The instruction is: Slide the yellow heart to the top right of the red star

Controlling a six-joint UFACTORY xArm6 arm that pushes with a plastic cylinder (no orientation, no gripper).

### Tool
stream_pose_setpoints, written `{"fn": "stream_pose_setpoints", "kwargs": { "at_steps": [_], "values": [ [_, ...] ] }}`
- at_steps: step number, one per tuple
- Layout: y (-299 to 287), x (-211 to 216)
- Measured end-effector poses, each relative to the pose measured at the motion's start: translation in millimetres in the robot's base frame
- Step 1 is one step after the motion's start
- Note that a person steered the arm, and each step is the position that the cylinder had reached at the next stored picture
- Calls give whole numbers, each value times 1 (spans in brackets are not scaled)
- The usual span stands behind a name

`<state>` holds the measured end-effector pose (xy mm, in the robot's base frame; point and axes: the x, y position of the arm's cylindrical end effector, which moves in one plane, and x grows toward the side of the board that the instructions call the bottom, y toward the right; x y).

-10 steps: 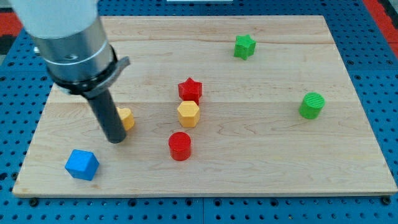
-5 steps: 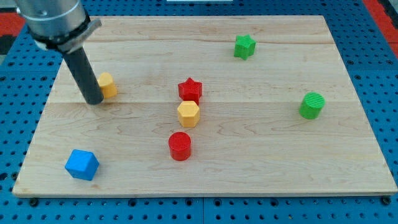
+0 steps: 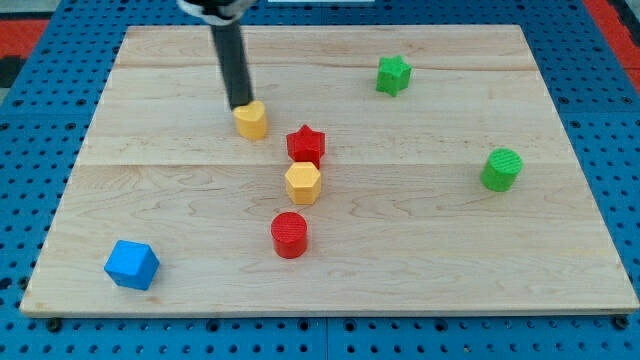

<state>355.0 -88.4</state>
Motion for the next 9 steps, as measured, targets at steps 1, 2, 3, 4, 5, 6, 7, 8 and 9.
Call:
{"fn": "stream_pose_setpoints", "kwargs": {
  "at_steps": [1,2,3,4,5,6,7,8,9],
  "values": [
    [-36,16],
    [-22,42],
    [-3,32],
    [27,26],
    [29,14],
    [33,11],
    [55,11],
    [-5,27],
    [-78,97]
  ]
}}
